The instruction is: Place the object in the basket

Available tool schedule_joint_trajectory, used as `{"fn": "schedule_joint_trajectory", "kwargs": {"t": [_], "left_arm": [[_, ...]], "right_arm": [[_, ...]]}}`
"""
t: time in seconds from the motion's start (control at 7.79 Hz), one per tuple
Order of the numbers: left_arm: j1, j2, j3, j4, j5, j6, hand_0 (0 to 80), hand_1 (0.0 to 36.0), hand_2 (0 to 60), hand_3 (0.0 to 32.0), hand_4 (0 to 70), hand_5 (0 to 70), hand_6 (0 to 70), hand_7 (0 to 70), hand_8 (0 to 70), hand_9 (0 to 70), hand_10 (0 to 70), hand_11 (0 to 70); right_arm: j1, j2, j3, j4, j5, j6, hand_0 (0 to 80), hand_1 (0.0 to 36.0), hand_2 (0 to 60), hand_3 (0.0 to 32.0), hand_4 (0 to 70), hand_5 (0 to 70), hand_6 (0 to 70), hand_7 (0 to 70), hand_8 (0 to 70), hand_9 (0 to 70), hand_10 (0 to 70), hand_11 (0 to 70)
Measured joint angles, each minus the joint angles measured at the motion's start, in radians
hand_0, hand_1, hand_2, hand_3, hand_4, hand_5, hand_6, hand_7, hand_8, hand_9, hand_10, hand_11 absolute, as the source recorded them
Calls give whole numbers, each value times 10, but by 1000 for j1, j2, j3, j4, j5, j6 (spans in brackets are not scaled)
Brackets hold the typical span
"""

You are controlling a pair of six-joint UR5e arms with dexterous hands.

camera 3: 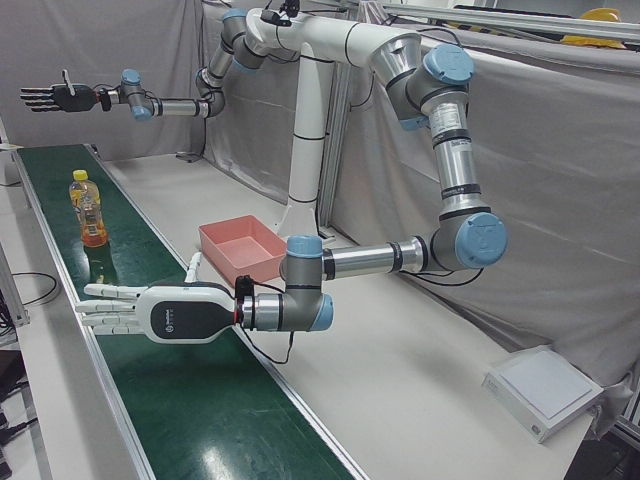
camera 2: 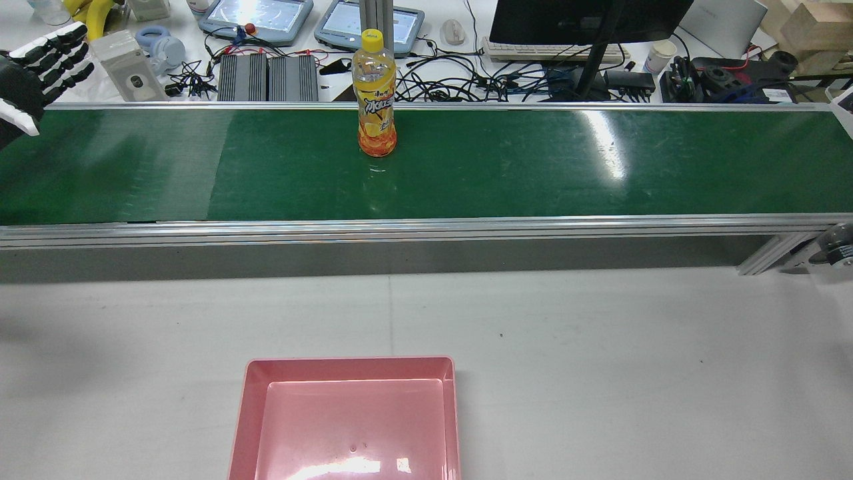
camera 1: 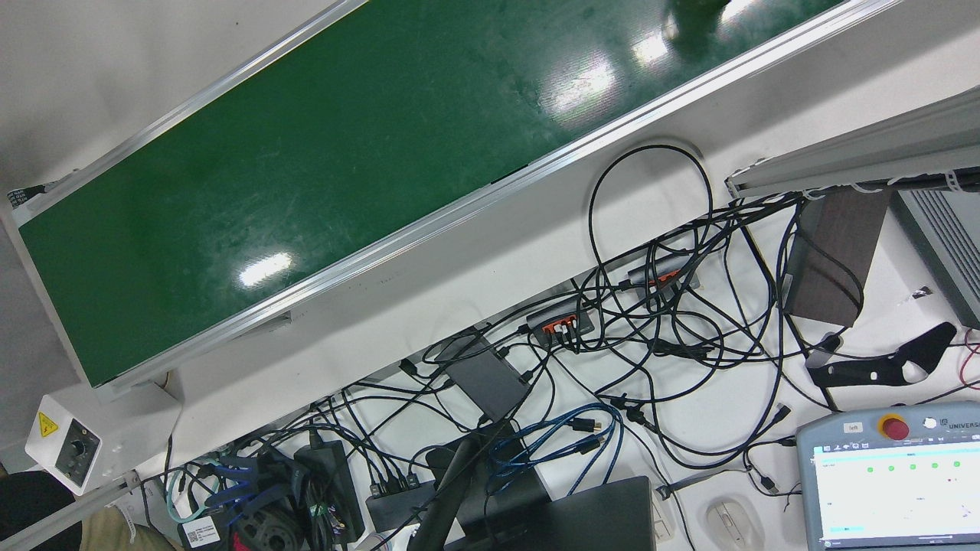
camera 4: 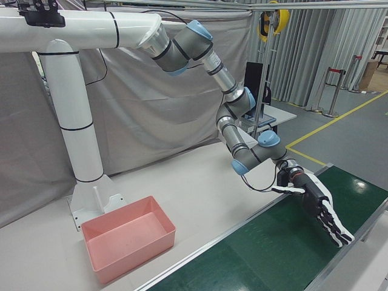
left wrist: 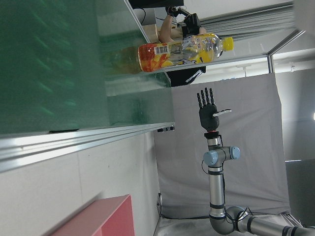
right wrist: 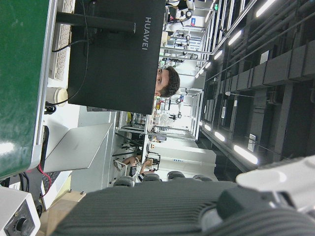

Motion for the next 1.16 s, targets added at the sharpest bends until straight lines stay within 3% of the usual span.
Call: {"fn": "schedule_joint_trajectory", "kwargs": {"t": [1.16], "left_arm": [[0, 0, 0, 0, 0, 0, 563, 26, 0, 0, 95, 62, 0, 0, 0, 0, 20, 44]], "right_arm": [[0, 0, 0, -1, 0, 0, 0, 0, 0, 0, 0, 0, 0, 0, 0, 0, 0, 0]]}}
